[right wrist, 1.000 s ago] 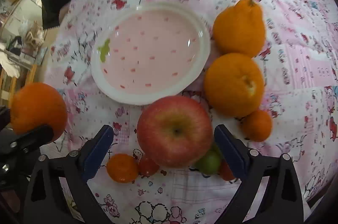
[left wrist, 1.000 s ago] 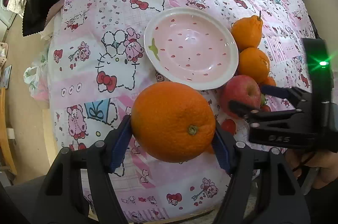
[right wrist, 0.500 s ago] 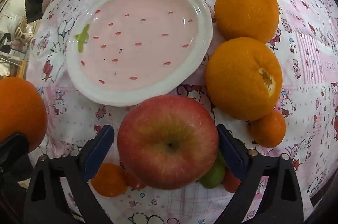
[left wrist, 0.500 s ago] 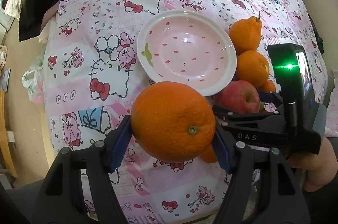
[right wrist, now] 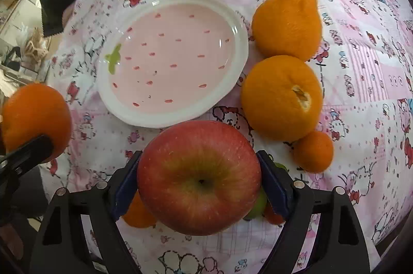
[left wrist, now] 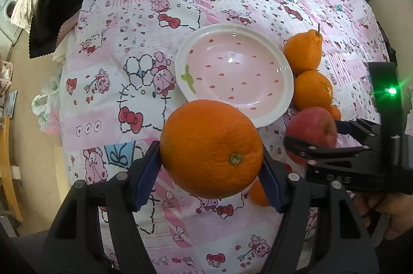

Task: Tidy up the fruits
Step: 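Lift the navel orange with the left gripper while the right gripper grasps the red apple, then place the apple on the plate with the right gripper while the left sets the orange there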

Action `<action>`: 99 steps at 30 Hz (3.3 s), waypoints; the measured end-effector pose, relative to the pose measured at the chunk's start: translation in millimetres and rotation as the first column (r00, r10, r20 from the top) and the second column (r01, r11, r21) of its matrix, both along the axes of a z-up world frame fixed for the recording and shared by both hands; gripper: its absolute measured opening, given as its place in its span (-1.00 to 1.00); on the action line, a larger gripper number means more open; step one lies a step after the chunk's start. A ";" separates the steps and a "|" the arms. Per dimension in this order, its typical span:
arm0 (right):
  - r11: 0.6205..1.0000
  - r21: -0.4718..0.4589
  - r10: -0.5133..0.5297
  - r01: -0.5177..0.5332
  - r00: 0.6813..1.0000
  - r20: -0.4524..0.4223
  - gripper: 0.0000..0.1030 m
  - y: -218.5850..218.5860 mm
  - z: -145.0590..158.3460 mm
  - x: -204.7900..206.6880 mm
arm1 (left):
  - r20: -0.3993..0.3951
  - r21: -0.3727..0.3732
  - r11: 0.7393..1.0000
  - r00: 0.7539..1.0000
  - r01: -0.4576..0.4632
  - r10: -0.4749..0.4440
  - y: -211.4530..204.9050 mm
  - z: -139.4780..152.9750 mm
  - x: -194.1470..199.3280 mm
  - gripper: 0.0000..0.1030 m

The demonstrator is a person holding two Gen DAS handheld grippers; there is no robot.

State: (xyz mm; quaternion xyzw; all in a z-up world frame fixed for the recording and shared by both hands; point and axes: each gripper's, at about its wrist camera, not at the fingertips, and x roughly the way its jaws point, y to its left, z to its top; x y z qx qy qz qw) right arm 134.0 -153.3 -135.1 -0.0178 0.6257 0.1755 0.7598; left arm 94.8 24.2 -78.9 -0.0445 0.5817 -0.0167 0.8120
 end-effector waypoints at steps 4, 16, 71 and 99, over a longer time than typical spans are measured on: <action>0.999 0.037 -0.015 0.014 1.000 0.024 0.69 -7.2 14.1 -7.2 | 0.008 -0.005 1.000 1.000 -0.027 0.028 5.5 0.6 -1.8 0.30; 0.887 0.453 -0.157 0.085 0.980 0.122 0.69 -54.4 89.4 -9.1 | 0.111 0.023 0.998 0.993 -0.052 0.049 10.6 13.1 -12.3 0.30; 0.971 0.185 -0.143 0.152 0.988 -0.060 0.73 35.0 -23.8 150.2 | -0.019 0.077 0.985 0.988 0.152 -0.151 -24.7 -70.3 139.9 0.36; 0.930 0.310 -0.193 0.197 0.980 -0.045 0.80 -1.5 22.7 139.0 | 0.071 0.043 0.993 0.991 0.110 -0.113 -21.2 -32.3 124.6 0.45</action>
